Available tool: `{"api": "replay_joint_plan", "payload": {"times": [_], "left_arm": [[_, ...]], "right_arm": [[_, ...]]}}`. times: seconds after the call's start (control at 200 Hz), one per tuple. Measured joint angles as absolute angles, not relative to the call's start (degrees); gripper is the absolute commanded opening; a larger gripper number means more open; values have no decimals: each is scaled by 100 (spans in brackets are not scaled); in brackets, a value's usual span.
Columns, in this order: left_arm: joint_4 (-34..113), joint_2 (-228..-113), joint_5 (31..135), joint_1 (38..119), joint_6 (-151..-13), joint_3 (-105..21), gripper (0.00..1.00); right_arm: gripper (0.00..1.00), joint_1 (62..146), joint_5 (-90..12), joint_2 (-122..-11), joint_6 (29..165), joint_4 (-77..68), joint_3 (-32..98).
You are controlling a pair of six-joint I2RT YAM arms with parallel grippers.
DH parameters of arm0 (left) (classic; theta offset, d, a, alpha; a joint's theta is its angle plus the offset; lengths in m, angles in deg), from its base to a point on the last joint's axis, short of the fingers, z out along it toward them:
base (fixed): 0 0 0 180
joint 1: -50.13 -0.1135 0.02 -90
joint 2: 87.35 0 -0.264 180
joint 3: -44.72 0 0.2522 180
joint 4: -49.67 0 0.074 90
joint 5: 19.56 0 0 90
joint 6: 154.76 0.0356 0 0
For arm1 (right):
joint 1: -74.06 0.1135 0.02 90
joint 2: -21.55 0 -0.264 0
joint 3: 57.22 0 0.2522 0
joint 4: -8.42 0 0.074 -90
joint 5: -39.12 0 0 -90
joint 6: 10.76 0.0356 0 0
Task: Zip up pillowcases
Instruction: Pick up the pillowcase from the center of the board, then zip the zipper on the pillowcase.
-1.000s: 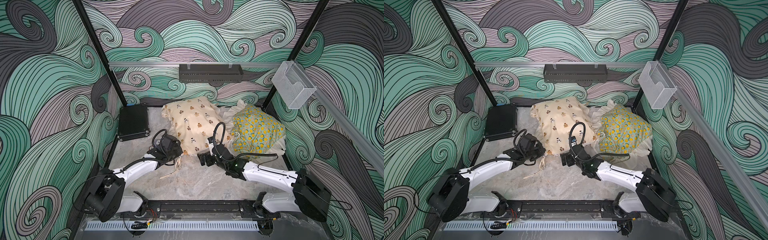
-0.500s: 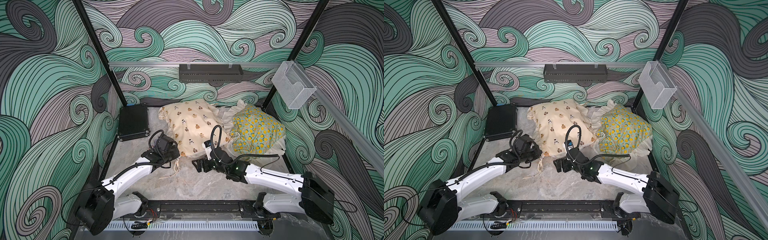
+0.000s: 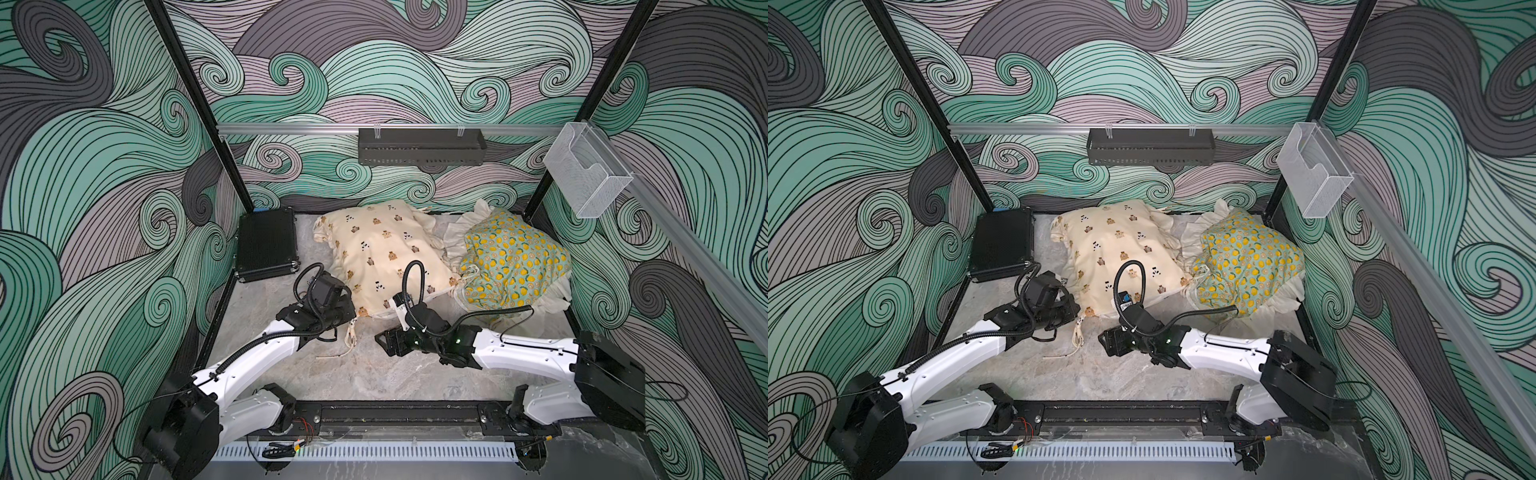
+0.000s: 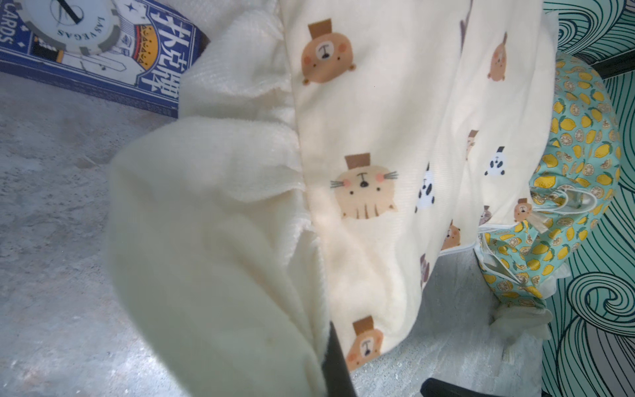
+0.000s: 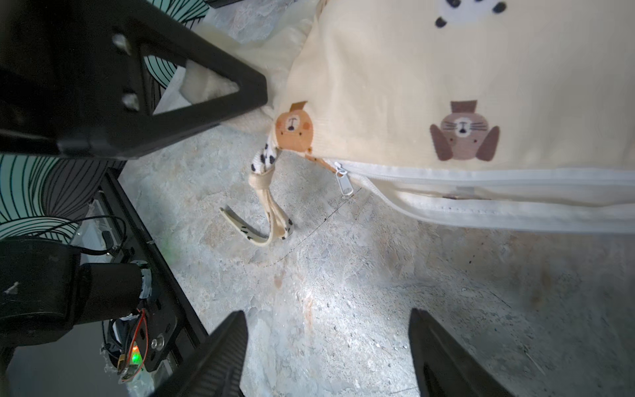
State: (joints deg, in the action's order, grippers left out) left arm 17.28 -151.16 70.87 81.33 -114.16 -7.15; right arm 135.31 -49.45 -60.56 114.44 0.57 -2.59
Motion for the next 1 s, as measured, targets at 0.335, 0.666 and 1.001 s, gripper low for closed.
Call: {"api": "replay_joint_plan", "payload": {"times": [0.335, 0.666, 1.001], "left_arm": [[1702, -15044, 7087, 8131, -11416, -669, 0], [1700, -15044, 7089, 8131, -11416, -661, 0], [1702, -15044, 7098, 8128, -11416, -661, 0]], "right_arm": [[49, 13593, -4964, -6867, 11401, 299, 265], [37, 13599, -5419, -7142, 11250, 269, 453], [31, 13619, -5644, -7221, 11053, 278, 517]]}}
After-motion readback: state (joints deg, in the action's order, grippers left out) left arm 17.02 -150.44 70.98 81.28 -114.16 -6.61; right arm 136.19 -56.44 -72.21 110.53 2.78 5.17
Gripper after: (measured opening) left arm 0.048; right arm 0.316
